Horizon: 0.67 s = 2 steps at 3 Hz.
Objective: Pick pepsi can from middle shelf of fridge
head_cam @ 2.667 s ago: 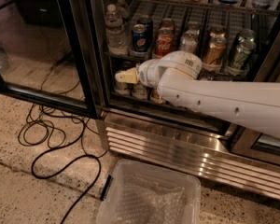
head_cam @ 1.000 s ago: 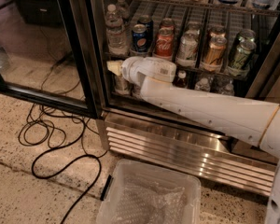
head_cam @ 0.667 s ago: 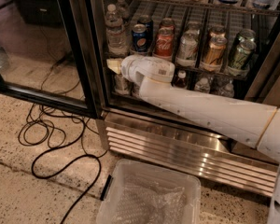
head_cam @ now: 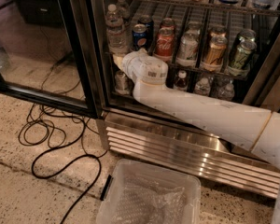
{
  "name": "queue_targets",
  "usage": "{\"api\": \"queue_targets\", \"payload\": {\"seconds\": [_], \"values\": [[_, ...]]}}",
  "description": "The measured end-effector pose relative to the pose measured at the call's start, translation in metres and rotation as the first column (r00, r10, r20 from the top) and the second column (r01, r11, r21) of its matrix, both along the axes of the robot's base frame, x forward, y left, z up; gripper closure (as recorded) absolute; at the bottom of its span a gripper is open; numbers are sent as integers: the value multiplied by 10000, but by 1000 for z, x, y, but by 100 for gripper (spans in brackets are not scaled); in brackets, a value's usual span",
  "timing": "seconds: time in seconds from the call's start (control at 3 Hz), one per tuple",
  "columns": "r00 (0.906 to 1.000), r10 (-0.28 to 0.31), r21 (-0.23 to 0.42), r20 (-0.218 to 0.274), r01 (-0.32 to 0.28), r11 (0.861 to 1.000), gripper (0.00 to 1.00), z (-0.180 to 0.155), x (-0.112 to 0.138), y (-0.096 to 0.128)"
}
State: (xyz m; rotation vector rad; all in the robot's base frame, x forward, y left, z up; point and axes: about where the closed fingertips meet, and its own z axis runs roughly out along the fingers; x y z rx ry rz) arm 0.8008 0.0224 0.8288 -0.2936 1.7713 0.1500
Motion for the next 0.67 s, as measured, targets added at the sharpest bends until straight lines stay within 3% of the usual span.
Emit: {"api": "queue_targets", "payload": {"seconds": [0.33,0.67], "values": [[9996,-292,-229,60,294,9993,35,-2,6,-2],[9989,-470,-273,26,470,9985,35,-5,9,-3]]}}
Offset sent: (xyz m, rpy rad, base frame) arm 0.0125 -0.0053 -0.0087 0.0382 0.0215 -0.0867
